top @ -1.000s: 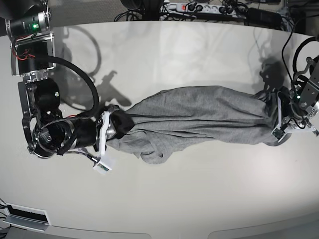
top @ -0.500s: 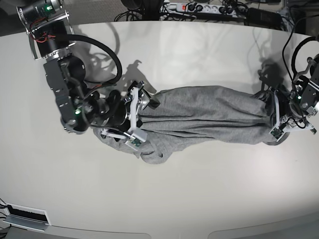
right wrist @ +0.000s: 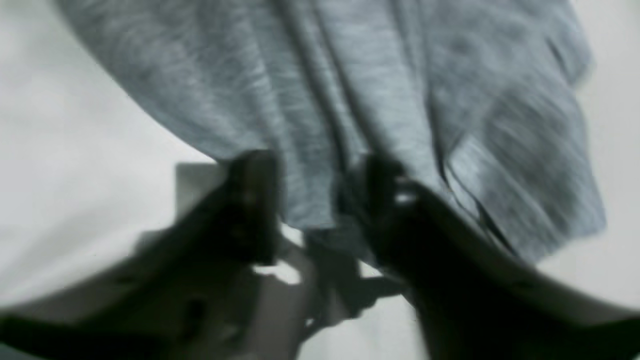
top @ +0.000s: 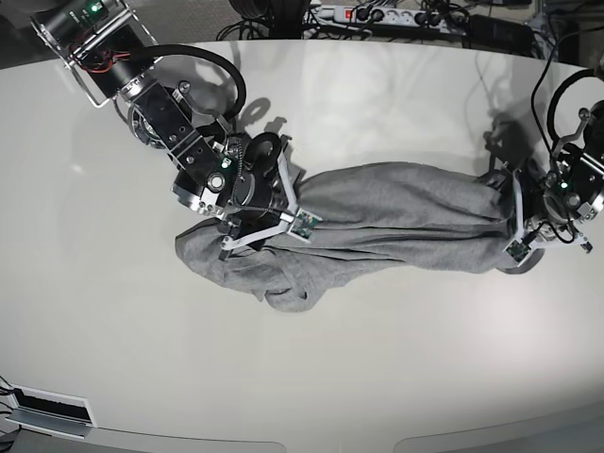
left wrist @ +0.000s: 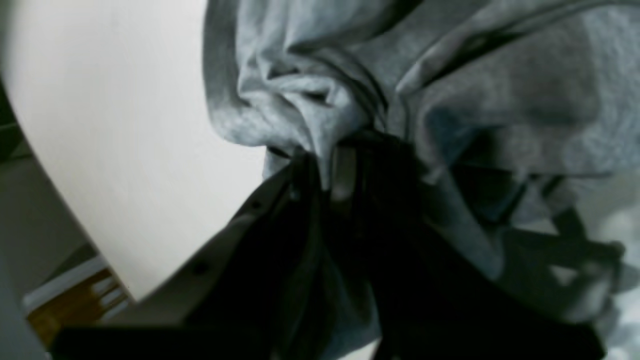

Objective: Layout the t-shirt on the table in an organized manner, then fold the t-shirt properly
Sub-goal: 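Regrasp the shirt end with the right gripper and pull it taut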

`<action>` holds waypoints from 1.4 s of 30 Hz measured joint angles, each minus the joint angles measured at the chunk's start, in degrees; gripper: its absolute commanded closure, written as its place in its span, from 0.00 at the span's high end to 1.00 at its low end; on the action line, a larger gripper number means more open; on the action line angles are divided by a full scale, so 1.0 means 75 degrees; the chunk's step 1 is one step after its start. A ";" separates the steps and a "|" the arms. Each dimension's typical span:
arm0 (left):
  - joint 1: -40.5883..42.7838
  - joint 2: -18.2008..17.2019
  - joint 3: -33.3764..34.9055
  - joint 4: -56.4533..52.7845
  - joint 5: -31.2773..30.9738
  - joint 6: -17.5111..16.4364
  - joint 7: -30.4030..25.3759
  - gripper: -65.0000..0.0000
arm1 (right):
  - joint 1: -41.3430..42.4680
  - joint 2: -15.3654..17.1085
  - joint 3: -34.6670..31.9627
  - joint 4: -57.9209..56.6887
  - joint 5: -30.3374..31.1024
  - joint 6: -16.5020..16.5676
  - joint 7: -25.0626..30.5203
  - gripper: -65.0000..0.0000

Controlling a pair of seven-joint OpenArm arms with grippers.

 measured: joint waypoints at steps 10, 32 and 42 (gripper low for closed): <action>0.0003 -0.0038 0.0000 0.0423 -0.0679 -0.2011 -0.0079 0.00 | 0.0484 0.0326 0.0000 0.0720 -0.0577 -0.0463 -0.1486 0.00; 0.0003 -0.1032 0.0003 0.3378 -0.6146 -0.3984 0.2672 0.00 | -0.1233 0.4112 0.0321 0.6018 0.2655 0.1638 -0.3031 0.00; 0.0000 -0.1664 -0.1702 0.3829 -0.6344 -0.4013 0.2075 0.00 | -0.0146 0.3246 0.1204 0.5219 0.2702 0.0029 -0.0997 0.00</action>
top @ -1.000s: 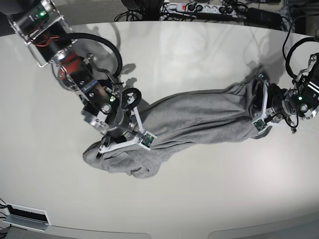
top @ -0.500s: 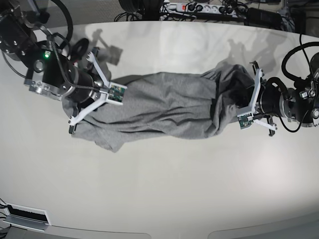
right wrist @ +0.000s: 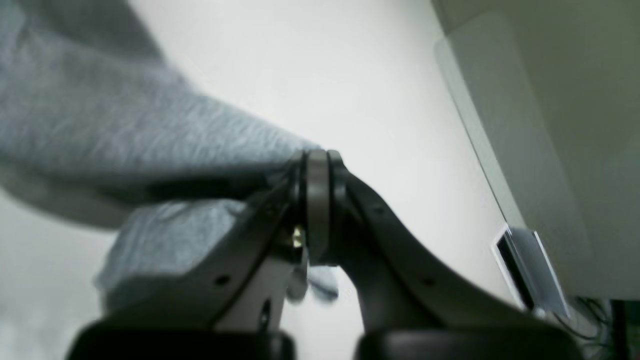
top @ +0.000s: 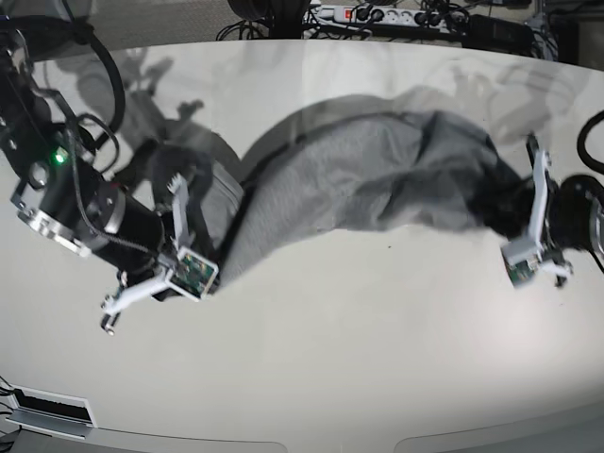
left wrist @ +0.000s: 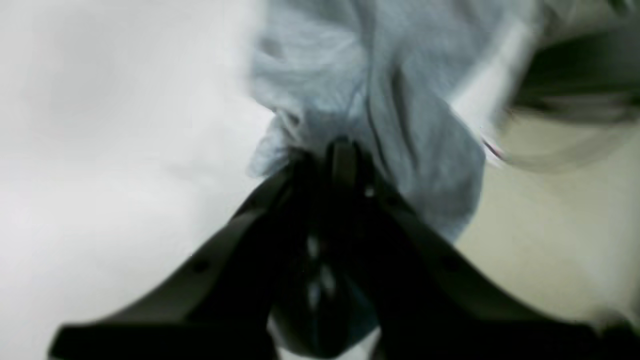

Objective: Layout the t-shirt on the table in an organized manner, then fold the t-shirt properly
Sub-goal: 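Regrasp the shirt end with the right gripper and pull it taut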

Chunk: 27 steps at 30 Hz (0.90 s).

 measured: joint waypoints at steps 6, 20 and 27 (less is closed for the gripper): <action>0.0000 0.0125 -0.0758 -0.1064 0.1169 0.0580 -0.0930 0.00 | 0.1058 -0.1483 -0.0044 -0.3165 -0.0119 0.0184 0.0201 0.50; 0.0023 0.0356 -0.0752 -0.2136 0.1230 0.0659 -0.0950 0.00 | 0.1839 -0.1163 -0.0029 -0.2588 0.4756 0.2783 -0.3013 0.43; 0.0023 0.0358 -0.0752 -0.2133 0.1227 0.0659 -0.0950 0.00 | 0.0344 -0.1577 -0.0047 -0.2215 0.5525 0.2926 -0.3485 0.44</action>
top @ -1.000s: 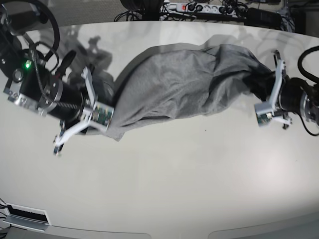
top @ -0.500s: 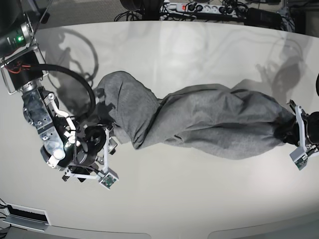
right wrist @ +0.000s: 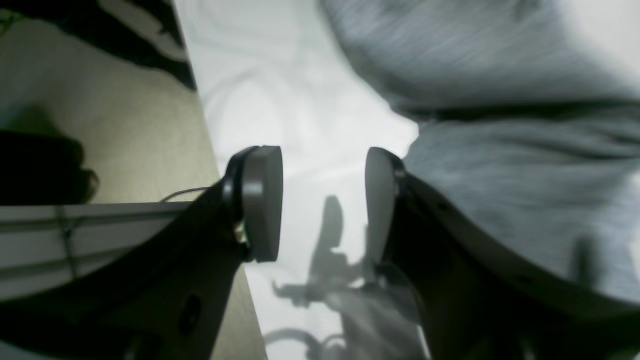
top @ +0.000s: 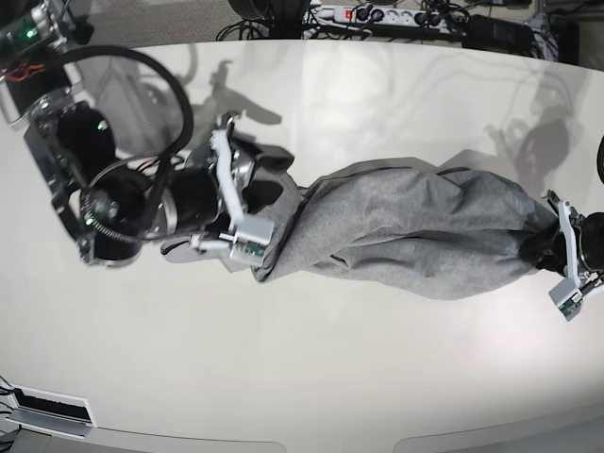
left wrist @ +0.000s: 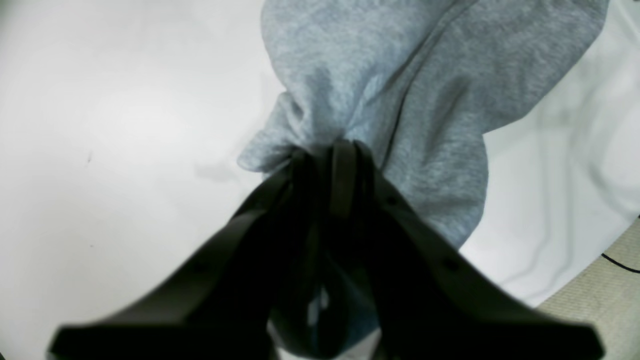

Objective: Layout the t-shirt on the table in an organized manner, then fold the t-shirt properly
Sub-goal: 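Regrasp the shirt end with the right gripper and pull it taut, then hold the shirt with both grippers and stretch it lengthwise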

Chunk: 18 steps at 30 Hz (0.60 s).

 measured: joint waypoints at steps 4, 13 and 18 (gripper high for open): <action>0.0000 -0.0003 0.0000 -0.0003 0.0000 0.0000 -0.0003 0.00 | -0.0720 -0.0458 0.0017 -0.0070 -0.2748 -0.0460 0.1894 0.55; -0.0003 0.0000 0.0000 -0.0003 -0.0012 0.0000 -0.0012 0.00 | -0.1061 -0.1376 0.0047 -0.1830 -0.5794 -0.2696 0.3582 0.65; 0.0000 0.0000 0.0000 -0.0003 0.0000 0.0000 -0.0012 0.00 | -0.1043 -0.1687 0.0044 -0.2891 -0.6604 -0.2906 0.3978 0.51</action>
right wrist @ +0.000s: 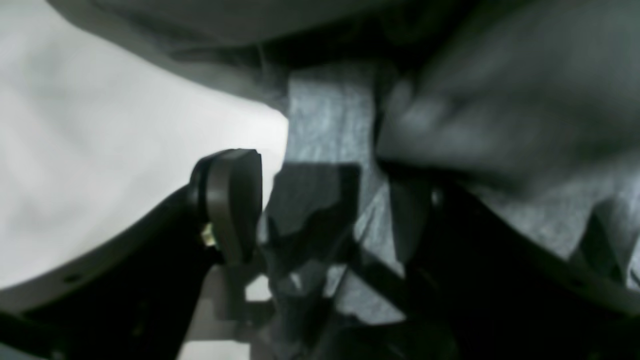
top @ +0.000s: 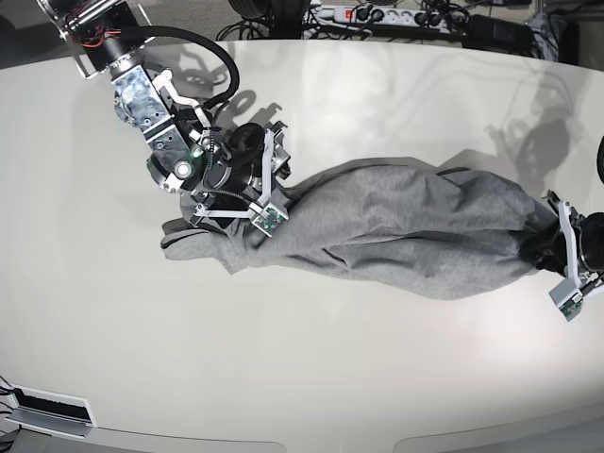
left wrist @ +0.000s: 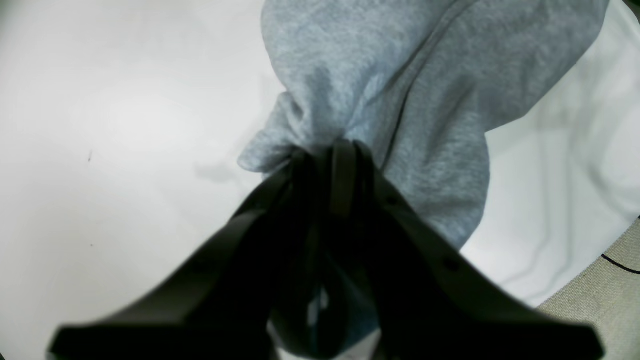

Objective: Layout the t-shirt on the table in an organized manner, then fold the t-shirt properly
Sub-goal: 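Hold the shirt with both grippers and stretch it lengthwise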

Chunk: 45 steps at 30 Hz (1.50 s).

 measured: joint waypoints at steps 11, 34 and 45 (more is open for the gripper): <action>-0.0003 -0.0003 0.0000 0.0000 0.0204 0.0000 -0.0006 0.00 | 0.1035 0.1137 -0.0023 0.1961 0.0137 0.1227 -0.2503 0.00; 0.0000 0.0006 0.0000 0.0003 0.2107 0.0772 -0.0580 0.00 | 0.1183 0.4634 -0.0050 0.2804 0.1789 0.0982 -0.2521 0.53; 0.0000 0.0000 0.0000 0.0003 0.2320 0.2261 -0.0956 0.00 | 0.2218 0.4368 -0.0041 0.2804 0.2515 0.0198 -0.2439 0.42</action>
